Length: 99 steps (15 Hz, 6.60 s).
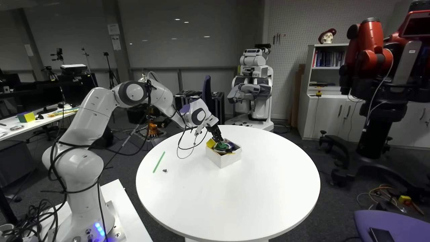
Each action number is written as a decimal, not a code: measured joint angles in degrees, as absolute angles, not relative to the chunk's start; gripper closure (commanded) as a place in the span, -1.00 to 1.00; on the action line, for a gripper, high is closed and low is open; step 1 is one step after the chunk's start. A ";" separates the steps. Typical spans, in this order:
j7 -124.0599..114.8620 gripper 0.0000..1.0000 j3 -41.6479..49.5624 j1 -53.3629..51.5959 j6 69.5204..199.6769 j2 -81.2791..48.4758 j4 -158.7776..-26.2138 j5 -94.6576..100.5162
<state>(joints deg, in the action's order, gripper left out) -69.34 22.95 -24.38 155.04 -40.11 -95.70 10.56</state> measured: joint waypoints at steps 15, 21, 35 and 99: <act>-58.89 -1.00 13.87 -21.95 148.89 -20.30 -112.94 5.84; -47.28 -1.00 0.79 -15.38 144.17 -9.78 -129.51 -3.38; -47.10 -1.00 -7.93 -15.11 171.91 -12.64 -151.09 -14.83; -57.06 0.98 39.51 -51.41 179.76 -19.93 -135.70 -14.71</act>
